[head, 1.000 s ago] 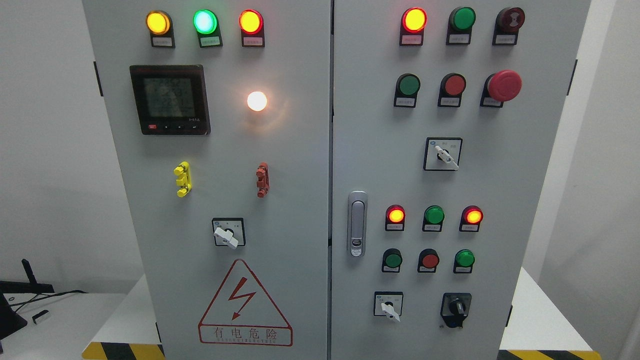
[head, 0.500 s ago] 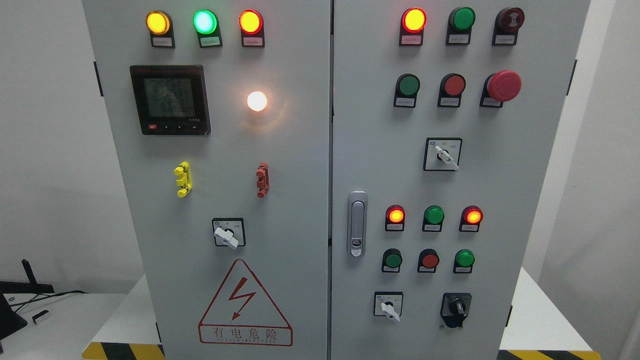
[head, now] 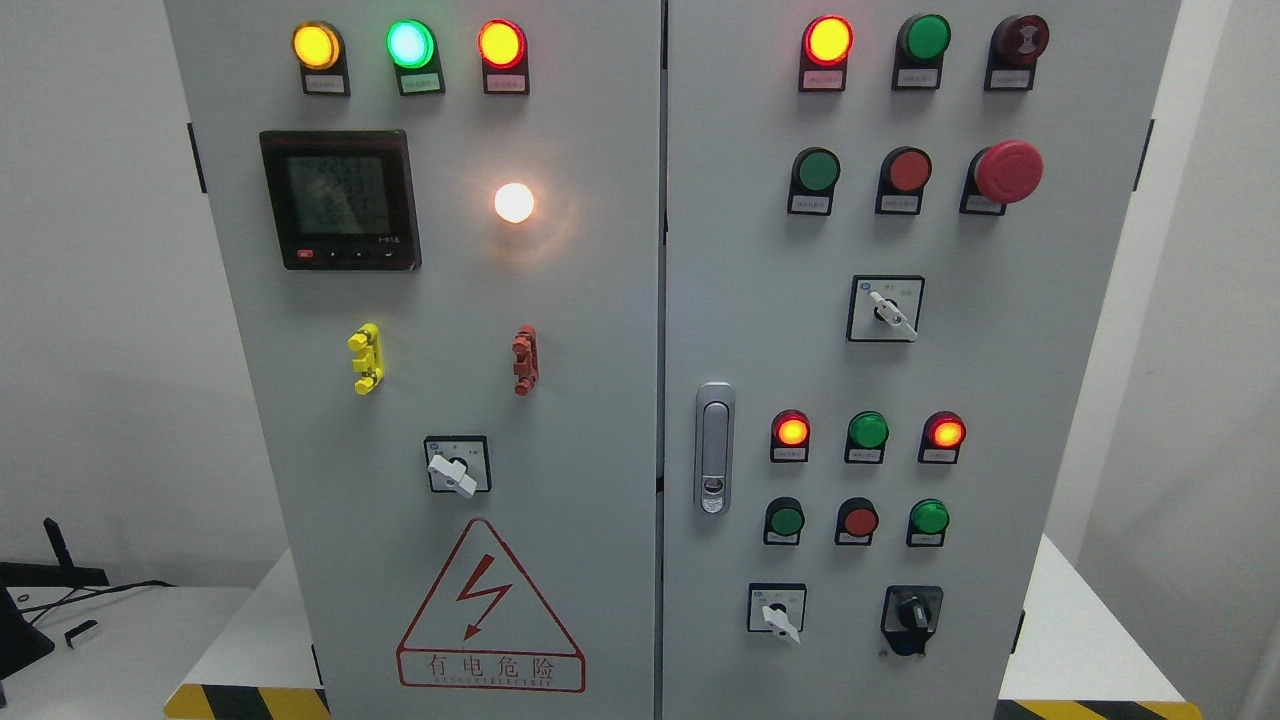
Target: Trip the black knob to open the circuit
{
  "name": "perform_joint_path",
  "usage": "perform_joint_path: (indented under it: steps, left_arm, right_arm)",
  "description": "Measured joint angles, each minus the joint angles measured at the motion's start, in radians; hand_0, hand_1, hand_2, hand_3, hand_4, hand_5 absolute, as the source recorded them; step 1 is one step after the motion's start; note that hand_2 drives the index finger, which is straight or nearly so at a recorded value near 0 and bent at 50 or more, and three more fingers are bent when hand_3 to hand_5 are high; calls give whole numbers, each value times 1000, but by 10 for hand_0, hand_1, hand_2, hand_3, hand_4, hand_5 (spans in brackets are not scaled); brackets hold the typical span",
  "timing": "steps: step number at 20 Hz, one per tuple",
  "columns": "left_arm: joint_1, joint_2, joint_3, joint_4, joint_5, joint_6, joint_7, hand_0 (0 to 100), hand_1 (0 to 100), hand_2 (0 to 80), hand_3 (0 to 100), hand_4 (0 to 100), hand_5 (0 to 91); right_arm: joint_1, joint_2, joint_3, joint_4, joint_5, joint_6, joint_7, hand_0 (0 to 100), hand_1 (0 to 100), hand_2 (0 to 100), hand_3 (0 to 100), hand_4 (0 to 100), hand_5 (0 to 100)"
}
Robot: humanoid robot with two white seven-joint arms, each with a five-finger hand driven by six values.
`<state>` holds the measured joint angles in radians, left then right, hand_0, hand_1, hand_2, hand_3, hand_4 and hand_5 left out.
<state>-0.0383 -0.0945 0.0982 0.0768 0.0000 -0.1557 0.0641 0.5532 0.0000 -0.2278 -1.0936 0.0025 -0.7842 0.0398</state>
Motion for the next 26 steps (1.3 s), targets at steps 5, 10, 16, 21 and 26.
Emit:
perform_joint_path:
  steps: [5, 10, 16, 21, 26]
  left_arm:
    - [0, 0, 0, 0, 0, 0, 0, 120, 389, 0, 0, 0, 0]
    - [0, 0, 0, 0, 0, 0, 0, 120, 389, 0, 0, 0, 0]
    - [0, 0, 0, 0, 0, 0, 0, 120, 389, 0, 0, 0, 0]
    - [0, 0, 0, 0, 0, 0, 0, 120, 389, 0, 0, 0, 0]
    - [0, 0, 0, 0, 0, 0, 0, 120, 389, 0, 0, 0, 0]
  right_arm:
    - [7, 0, -14, -186, -1, -1, 1, 403, 424, 323, 721, 791, 874]
    - [-8, 0, -29, -349, -2, 85, 6, 392, 483, 320, 750, 827, 951]
    - [-71, 0, -41, -510, -2, 217, -46, 348, 615, 303, 745, 871, 979]
    - [-144, 0, -44, -603, 1, 331, -87, 334, 653, 294, 742, 887, 984]
    - [-223, 0, -40, -665, 39, 451, -120, 347, 656, 323, 771, 915, 992]
